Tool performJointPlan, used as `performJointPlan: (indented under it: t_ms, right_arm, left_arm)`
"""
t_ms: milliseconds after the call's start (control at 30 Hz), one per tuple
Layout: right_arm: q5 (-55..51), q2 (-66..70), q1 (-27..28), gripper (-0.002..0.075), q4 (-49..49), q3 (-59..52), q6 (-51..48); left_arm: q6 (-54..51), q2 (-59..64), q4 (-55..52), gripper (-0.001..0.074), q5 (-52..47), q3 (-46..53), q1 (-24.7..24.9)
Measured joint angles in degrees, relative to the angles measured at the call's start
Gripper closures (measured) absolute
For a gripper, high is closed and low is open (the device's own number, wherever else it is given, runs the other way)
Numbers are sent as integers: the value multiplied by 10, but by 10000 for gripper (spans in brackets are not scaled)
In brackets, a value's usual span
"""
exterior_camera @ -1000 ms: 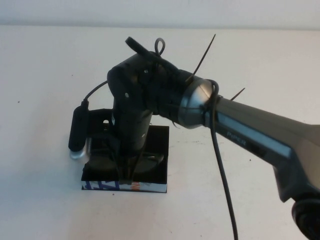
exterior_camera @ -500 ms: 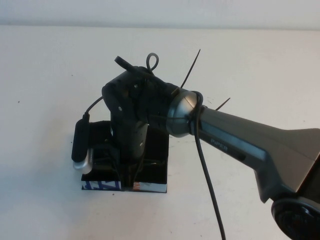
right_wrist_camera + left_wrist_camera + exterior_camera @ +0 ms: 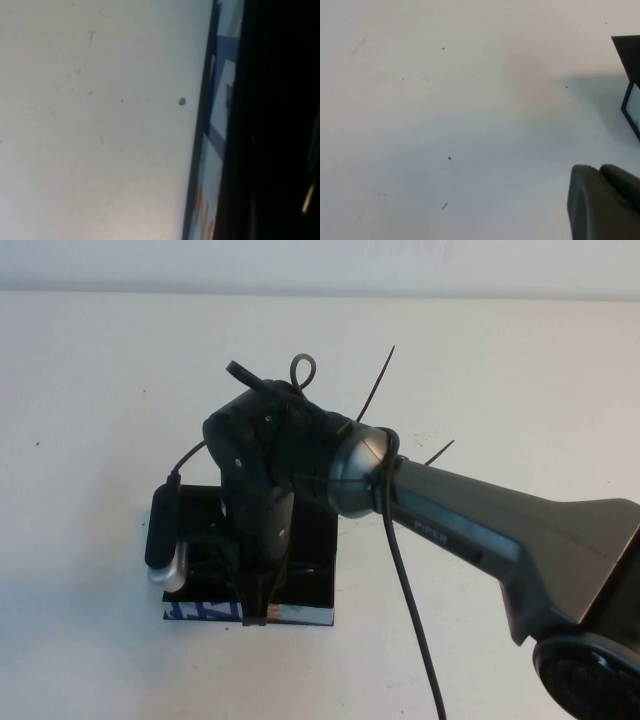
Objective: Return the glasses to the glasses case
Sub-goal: Place the glasses in the glasses case
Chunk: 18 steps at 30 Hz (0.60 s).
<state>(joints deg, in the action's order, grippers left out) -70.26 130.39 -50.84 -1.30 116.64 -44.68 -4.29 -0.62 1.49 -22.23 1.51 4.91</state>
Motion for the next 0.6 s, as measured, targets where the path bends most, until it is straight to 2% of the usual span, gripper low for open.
performJointPlan:
  t_ms: [167, 400, 600]
  right_arm:
    - [0, 0, 0, 632, 2, 0, 0]
    - [0, 1, 0, 468, -1, 0, 1]
    - [0, 1, 3, 442, -3, 0, 1]
  left_arm:
    - [0, 0, 0, 738, 0, 0, 0]
    - [0, 0, 0, 738, 0, 0, 0]
    - [0, 0, 0, 738, 0, 0, 0]
